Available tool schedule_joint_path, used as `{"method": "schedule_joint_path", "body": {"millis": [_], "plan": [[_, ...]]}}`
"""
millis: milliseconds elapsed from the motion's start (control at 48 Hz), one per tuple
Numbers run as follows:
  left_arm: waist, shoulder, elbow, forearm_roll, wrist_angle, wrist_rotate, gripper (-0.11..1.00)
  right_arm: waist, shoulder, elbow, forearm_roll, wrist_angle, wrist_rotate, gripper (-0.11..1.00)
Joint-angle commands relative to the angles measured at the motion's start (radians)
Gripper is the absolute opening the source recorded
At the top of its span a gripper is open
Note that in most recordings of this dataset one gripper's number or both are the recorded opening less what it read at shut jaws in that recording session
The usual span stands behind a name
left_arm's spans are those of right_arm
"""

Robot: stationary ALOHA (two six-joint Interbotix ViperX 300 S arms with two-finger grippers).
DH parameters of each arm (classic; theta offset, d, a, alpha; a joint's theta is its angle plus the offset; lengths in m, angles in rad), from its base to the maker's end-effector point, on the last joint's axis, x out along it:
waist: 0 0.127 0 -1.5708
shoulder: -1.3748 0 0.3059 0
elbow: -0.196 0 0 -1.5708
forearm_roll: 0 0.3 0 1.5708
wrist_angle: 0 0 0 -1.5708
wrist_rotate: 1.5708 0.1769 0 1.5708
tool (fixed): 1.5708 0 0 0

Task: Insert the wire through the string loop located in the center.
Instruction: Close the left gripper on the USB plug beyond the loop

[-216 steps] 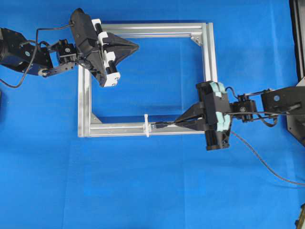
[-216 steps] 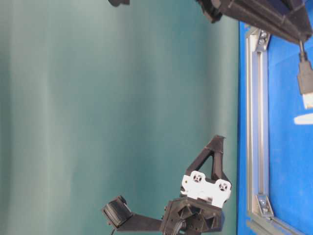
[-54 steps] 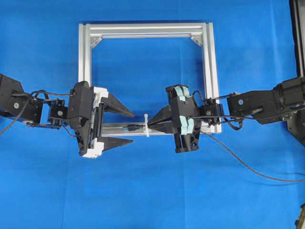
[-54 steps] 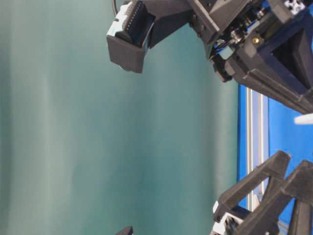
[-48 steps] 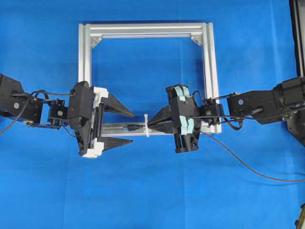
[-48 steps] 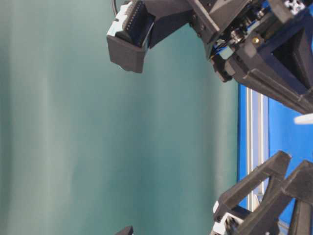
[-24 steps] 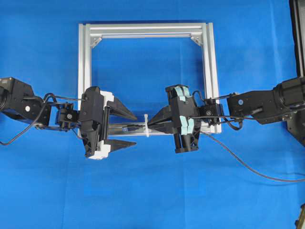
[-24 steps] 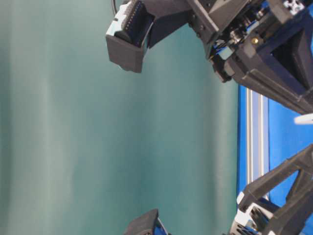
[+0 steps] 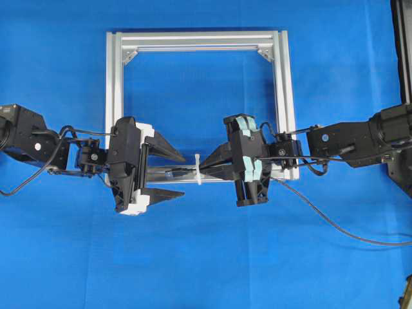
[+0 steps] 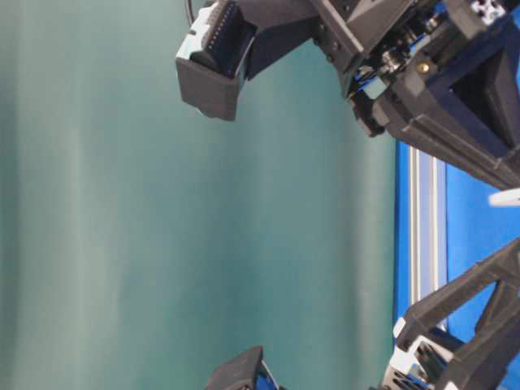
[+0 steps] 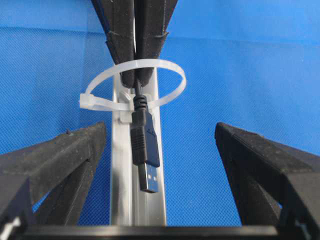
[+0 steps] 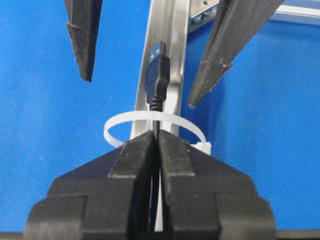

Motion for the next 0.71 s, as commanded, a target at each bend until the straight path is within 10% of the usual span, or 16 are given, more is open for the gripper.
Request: {"method": "schedule_joint_path", "body": {"millis": [0,250,520,687], "plan": [[0.002,-0.014,-0.014,0.002,-0.003,0.0,0.89,-0.002,-0.015,-0.017,-0.002,-0.011,0.002,-0.02],[0.002,-0.012,-0.014,0.002,-0.005,-0.002,0.83,-0.002,-0.015,-0.015,-0.002,-0.011,0.002,-0.02],[0.003,-0.012,-0.014,0.002,-0.006,0.005,0.12,-0.002,-0.015,-0.015,-0.002,-0.011,0.002,-0.02],[0.003,-0.012,-0.015,0.002,-0.005,0.006,0.08,-0.002,-0.015,-0.015,-0.003,-0.011,0.0,-0.02]]}}
